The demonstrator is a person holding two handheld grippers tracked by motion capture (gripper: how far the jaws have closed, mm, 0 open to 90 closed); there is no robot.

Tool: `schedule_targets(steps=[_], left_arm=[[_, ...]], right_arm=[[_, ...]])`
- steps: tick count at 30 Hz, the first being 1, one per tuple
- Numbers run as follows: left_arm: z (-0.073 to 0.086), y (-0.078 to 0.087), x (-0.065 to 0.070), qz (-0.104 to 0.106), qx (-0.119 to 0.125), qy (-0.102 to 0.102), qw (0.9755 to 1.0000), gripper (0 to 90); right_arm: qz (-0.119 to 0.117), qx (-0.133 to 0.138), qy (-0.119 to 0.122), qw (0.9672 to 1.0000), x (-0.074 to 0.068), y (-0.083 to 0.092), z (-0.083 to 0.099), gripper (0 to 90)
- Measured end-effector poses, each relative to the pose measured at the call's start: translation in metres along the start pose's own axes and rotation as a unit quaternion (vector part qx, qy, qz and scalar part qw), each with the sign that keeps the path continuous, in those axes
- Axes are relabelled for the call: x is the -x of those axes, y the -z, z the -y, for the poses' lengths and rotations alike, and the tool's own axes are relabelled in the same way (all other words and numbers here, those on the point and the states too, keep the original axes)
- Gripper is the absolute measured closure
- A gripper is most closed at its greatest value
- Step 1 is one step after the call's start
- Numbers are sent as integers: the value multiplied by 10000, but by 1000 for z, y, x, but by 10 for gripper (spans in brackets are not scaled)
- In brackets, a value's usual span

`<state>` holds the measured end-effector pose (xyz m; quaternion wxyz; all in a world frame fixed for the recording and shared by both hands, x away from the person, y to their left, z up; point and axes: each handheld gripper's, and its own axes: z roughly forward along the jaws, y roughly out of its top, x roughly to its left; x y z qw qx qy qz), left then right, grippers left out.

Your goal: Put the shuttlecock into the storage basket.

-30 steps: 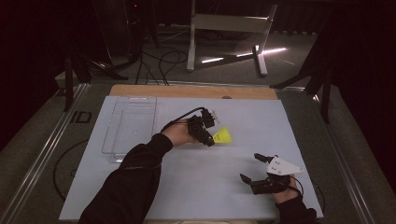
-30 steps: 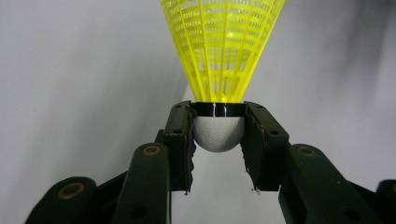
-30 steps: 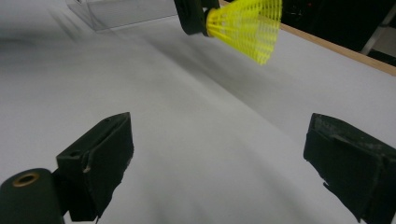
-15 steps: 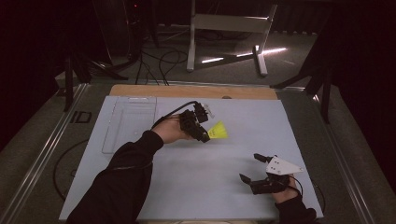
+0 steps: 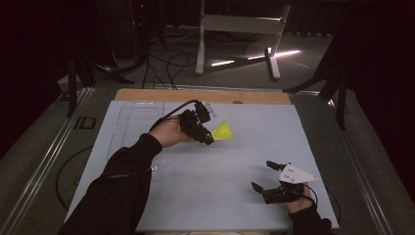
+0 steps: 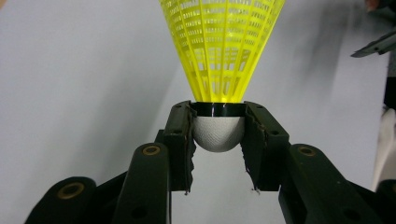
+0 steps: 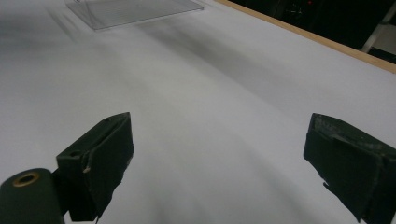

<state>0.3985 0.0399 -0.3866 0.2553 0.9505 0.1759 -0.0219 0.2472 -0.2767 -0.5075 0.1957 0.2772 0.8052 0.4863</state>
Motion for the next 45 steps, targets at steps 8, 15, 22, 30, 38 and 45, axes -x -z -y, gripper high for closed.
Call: schedule_targets(steps=[8,15,22,30,38,45], left_arm=[[10,20,-2,-138,11,89,9999,662],[19,41,-3,-242,147,177,9994,662],[27,56,-4,-314,204,290,9989,662],[42,69,-7,-435,238,427,9979,662],[60,84,-11,-567,299,578,9963,661],[76,92,-18,-585,370,807,9943,661]], right_arm=[[14,10,-7,10000,0,0,0,84],[12,2,-16,10000,0,0,0,84],[8,-5,-13,10000,0,0,0,84],[11,-8,-4,10000,0,0,0,83],[9,-9,-13,10000,0,-1,0,84],[3,-23,5,10000,0,-2,-1,84]])
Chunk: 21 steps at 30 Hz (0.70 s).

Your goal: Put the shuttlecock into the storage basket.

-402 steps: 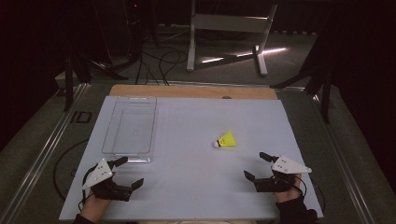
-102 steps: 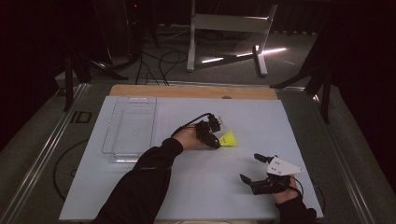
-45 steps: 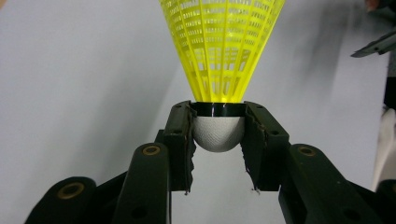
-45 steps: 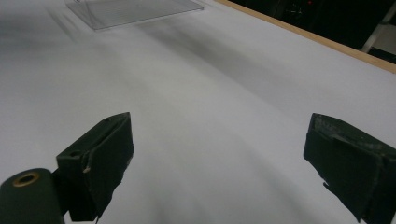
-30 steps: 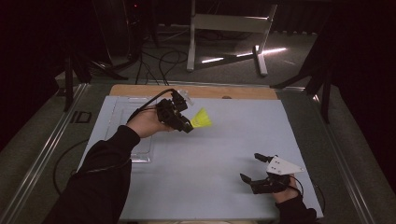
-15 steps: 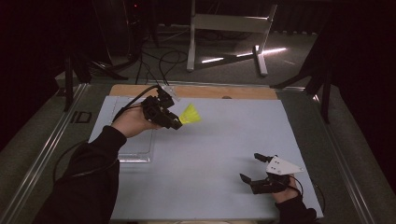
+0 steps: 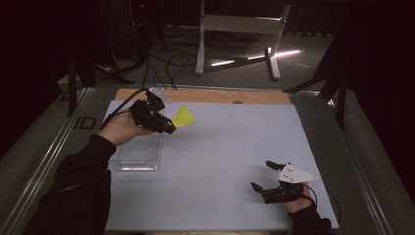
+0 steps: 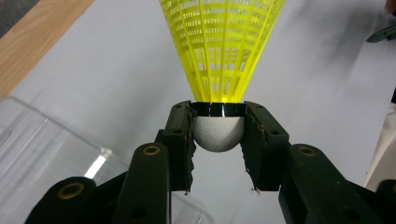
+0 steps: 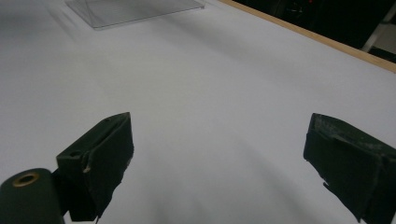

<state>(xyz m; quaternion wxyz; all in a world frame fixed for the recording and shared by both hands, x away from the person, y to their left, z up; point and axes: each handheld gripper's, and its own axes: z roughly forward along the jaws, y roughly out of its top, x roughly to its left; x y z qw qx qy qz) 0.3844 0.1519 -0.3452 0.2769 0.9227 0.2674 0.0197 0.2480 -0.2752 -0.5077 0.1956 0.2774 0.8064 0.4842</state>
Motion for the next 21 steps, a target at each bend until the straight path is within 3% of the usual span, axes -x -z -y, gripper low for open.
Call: schedule_targets(steps=[13,21], left_arm=[[30,18,-16,-272,-3,302,9992,661],[55,29,-27,-412,-22,614,9973,661]], right_arm=[[-9,-3,8,10000,0,-1,0,84],[-36,-31,5,10000,-1,-2,0,83]])
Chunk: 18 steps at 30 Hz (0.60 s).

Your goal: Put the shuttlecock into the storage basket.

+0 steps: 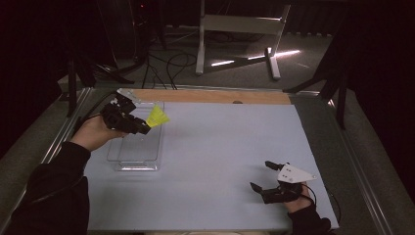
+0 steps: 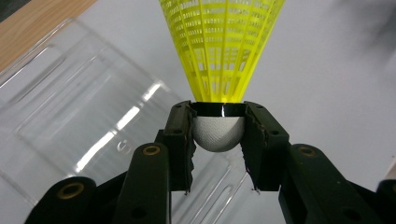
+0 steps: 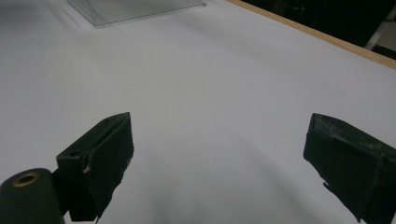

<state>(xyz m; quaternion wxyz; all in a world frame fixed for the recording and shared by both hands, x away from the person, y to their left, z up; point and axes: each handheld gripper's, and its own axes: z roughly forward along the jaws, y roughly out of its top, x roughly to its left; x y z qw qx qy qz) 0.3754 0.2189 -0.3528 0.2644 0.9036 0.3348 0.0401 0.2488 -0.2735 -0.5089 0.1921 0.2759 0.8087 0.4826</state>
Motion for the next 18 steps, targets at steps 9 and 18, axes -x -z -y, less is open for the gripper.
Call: schedule_targets(steps=[9,18], left_arm=[[21,5,-11,-131,-56,251,9996,661],[34,7,-14,-286,-91,456,9985,661]], right_arm=[[-8,-25,-2,10000,0,-2,0,84],[-15,-38,10,10000,0,-2,0,84]])
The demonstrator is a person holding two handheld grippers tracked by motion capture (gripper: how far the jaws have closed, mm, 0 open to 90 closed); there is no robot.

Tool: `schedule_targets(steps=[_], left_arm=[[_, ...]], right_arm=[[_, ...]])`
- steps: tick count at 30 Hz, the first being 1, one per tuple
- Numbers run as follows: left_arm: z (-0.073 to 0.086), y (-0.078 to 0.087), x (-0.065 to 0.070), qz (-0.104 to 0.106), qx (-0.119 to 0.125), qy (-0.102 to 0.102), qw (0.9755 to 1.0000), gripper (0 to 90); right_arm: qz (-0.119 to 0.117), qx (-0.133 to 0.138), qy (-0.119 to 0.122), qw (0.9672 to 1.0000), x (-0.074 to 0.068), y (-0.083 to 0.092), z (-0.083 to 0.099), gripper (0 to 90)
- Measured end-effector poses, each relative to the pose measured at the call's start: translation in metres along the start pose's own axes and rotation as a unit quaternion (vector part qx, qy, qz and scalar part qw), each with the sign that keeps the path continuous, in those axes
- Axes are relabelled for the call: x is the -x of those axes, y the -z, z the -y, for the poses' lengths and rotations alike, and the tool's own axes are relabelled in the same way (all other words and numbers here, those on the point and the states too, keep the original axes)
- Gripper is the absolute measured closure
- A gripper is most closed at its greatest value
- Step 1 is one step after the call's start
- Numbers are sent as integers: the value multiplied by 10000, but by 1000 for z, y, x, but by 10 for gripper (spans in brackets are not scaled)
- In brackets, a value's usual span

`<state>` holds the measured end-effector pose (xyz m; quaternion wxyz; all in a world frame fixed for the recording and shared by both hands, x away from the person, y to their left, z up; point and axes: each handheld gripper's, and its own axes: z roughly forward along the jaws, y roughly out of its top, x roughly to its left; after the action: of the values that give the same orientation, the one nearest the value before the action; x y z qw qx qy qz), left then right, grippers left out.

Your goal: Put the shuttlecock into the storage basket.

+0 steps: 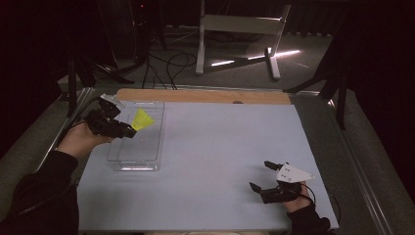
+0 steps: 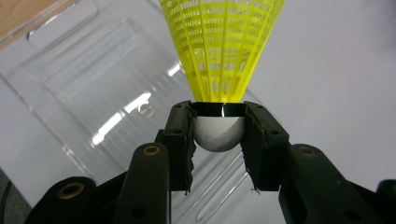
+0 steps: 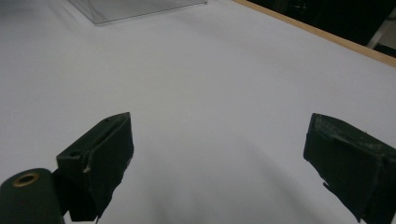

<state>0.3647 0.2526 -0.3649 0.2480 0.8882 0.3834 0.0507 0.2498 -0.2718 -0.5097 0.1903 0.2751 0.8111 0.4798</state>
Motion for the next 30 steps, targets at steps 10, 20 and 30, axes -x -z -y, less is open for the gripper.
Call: schedule_targets(steps=[10,20,30], left_arm=[[12,-1,-6,-171,-43,158,9997,661],[23,-2,-12,-363,-213,499,9979,661],[31,-6,-17,-456,-306,696,9961,660]], right_arm=[[-9,-15,8,10000,-1,0,-1,84],[-25,-43,18,10000,-1,-1,0,84],[-35,-52,7,10000,-1,-2,0,84]])
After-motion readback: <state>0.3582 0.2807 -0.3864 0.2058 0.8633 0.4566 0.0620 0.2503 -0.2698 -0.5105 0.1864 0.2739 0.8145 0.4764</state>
